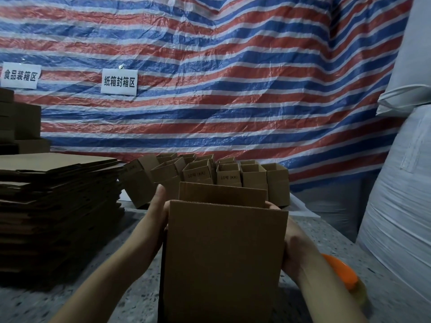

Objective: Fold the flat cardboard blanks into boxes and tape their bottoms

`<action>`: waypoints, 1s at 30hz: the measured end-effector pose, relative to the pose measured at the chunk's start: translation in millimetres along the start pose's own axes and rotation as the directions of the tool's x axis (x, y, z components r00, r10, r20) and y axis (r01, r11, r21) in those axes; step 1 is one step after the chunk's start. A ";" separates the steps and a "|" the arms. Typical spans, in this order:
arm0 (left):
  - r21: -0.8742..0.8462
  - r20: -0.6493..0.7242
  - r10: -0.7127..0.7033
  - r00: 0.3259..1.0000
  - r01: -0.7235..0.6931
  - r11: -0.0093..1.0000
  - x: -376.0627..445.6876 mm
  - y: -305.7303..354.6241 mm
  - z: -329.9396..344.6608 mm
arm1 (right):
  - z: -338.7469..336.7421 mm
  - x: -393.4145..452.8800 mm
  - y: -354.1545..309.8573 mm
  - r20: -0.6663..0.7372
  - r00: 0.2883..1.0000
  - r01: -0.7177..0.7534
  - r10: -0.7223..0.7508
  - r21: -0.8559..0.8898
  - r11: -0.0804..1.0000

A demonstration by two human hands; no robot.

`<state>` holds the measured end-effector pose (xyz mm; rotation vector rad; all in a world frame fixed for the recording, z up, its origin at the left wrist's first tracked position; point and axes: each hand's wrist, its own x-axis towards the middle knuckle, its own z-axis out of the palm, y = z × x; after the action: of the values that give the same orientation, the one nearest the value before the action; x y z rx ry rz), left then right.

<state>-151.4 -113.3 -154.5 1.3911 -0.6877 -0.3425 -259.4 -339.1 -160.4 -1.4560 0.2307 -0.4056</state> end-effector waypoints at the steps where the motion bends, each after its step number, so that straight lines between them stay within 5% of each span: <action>1: 0.001 0.061 0.028 0.998 -0.028 1.000 -1.2 3.3 -1.4 | 1.7 0.8 -1.0 -0.001 1.000 0.011 -0.011 0.021 1.000; 6: 0.063 0.099 0.055 0.994 -0.061 0.996 -5.5 -3.6 -10.0 | 1.5 3.7 1.3 -0.034 0.999 0.045 -0.043 0.078 0.996; 10: 0.068 0.037 0.057 0.998 -0.060 0.996 -5.5 -6.3 -7.3 | 2.1 -0.6 1.9 -0.145 0.965 0.234 -0.220 0.086 0.969; 17: 0.019 0.010 0.047 0.999 -0.047 0.999 -6.3 -4.4 -0.7 | 0.8 -3.6 6.5 -0.067 0.976 0.206 -0.208 -0.033 0.978; 20: -0.007 0.017 0.021 1.000 -0.021 1.000 -3.7 -5.3 -2.5 | -6.9 -5.5 5.4 0.067 0.977 0.204 -0.203 -0.010 0.979; 24: -0.047 0.021 -0.020 1.000 0.021 0.999 1.4 -6.5 -5.0 | -12.7 -14.0 0.8 0.154 0.969 0.224 -0.195 -0.200 0.954; 30: -0.152 0.002 -0.090 0.996 0.090 0.984 9.5 -8.5 -3.7 | -2.7 -15.5 -12.5 0.095 0.970 0.242 -0.223 -0.425 0.872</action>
<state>-140.3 -117.5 -160.5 1.2795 -0.5838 -0.4540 -276.2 -336.1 -149.7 -1.9432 0.1124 -0.5420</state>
